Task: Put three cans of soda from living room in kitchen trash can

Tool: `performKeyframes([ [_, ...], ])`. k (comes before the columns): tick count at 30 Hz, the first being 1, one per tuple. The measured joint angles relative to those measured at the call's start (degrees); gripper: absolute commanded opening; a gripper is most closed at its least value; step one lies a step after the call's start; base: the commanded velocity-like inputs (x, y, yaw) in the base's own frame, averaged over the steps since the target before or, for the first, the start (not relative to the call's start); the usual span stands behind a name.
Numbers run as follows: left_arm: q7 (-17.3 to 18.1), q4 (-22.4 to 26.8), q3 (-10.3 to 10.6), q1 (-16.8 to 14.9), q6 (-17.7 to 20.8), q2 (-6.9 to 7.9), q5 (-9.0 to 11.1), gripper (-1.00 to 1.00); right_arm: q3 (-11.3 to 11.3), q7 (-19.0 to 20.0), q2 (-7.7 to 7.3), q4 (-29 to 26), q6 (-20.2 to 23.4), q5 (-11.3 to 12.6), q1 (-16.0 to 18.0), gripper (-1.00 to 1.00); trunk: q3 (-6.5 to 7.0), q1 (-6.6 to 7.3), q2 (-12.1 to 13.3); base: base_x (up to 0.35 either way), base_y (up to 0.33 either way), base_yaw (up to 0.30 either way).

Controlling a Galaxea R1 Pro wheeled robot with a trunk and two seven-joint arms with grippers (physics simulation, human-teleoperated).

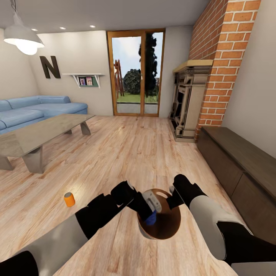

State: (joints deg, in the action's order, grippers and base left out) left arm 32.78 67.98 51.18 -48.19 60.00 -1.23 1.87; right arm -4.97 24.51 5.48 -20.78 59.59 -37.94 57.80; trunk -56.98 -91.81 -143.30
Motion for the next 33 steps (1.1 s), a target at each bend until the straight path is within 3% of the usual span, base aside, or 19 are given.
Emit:
performKeyframes([
  [7,-0.05,-3.36,0.38,0.03,-1.86,-0.09,-0.14,-1.0,0.16,-0.07,0.08,0.08,-0.09,-0.55,0.0,-1.0,0.0,0.0,0.0,0.0,0.0,0.0],
  [27,-0.23,-3.73,0.49,0.03,-2.4,-0.58,-0.22,-1.0,0.22,-0.07,1.91,0.13,-0.04,-0.28,0.0,-1.0,0.0,0.0,0.0,0.0,0.0,0.0],
  [33,-1.3,-6.11,0.49,0.03,-3.73,-1.01,-0.3,-1.0,0.27,-0.07,2.49,0.13,-0.06,-0.35,0.0,-1.0,0.0,0.0,0.0,0.0,0.0,0.0],
])
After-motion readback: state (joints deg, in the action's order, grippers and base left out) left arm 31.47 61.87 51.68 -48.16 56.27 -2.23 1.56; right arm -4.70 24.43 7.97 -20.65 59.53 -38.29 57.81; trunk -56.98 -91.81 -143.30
